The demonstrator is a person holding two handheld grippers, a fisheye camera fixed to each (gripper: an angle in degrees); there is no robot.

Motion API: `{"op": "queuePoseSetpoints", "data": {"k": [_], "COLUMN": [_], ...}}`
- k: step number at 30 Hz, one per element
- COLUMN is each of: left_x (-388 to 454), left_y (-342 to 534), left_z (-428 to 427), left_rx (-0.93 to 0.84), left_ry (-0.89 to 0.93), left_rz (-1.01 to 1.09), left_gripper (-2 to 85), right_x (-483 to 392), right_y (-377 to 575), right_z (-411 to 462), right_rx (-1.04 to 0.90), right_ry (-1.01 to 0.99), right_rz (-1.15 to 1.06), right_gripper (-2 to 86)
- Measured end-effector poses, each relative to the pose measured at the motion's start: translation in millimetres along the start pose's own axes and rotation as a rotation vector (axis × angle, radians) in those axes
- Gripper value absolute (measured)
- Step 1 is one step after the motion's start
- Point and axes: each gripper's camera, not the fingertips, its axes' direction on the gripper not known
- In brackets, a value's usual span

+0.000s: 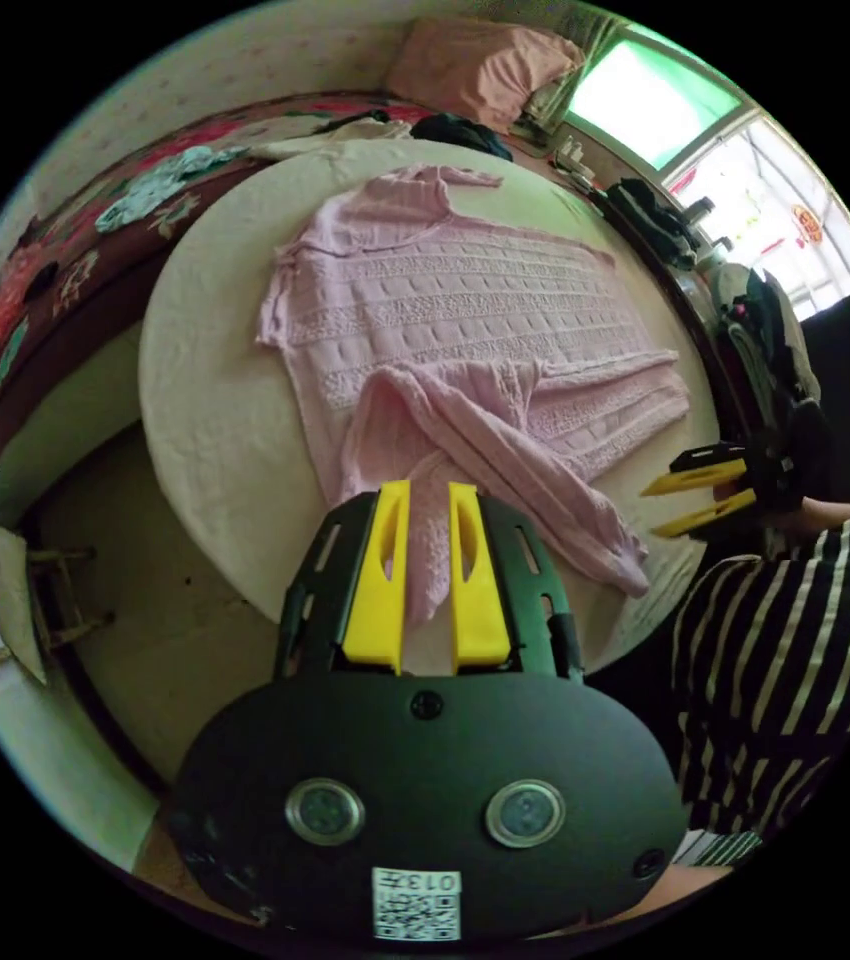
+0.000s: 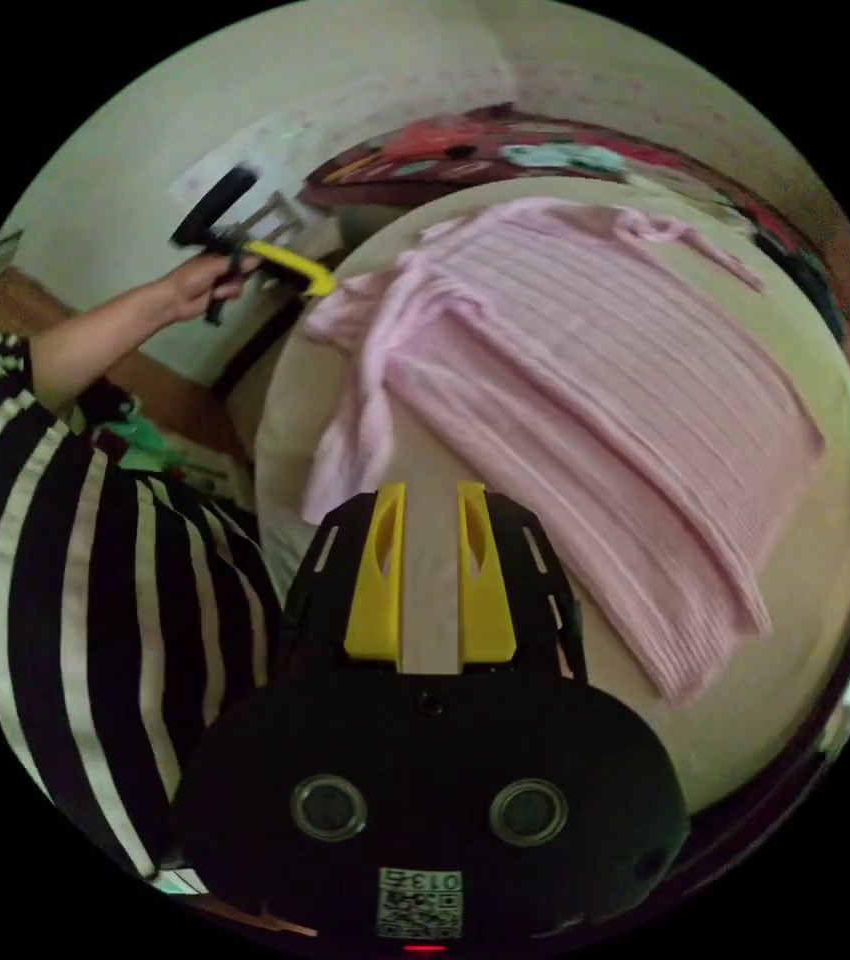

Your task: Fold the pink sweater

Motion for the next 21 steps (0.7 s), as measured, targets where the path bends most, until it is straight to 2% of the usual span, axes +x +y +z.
{"op": "queuePoseSetpoints", "data": {"k": [2,5,7,10,13,15,17,19,21], "left_x": [8,23,28,30,33,39,47,54,66], "left_y": [-8,-8,-3,4,4,2,3,7,17], "left_z": [13,28,30,28,28,26,21,13,0], "left_rx": [-0.054,-0.129,-0.128,-0.097,-0.09,-0.097,-0.099,-0.101,-0.092], "left_ry": [0.009,-0.035,-0.037,0.001,0.04,0.053,0.035,0.003,-0.043], "left_rz": [0.041,0.097,0.119,0.118,0.116,0.114,0.117,0.121,0.142], "left_gripper": [6.5,6.1,5.8,5.3,4.9,4.5,4.3,4.6,5.7], "right_x": [-16,-17,-10,18,85,142,215,246,255], "right_y": [-25,-42,-50,-63,-76,-77,-60,-44,-32], "right_z": [27,47,41,0,-48,-74,-94,-103,-112], "right_rx": [-0.082,-0.192,-0.222,-0.103,0.074,0.222,0.429,0.515,0.546], "right_ry": [0.039,0.095,0.059,-0.091,-0.151,-0.232,-0.268,-0.257,-0.231], "right_rz": [-0.107,-0.15,-0.156,-0.141,0.053,0.257,0.563,0.7,0.743], "right_gripper": [7.2,3.2,2.6,2.3,2.7,3.3,5.6,7.5,7.7]}}
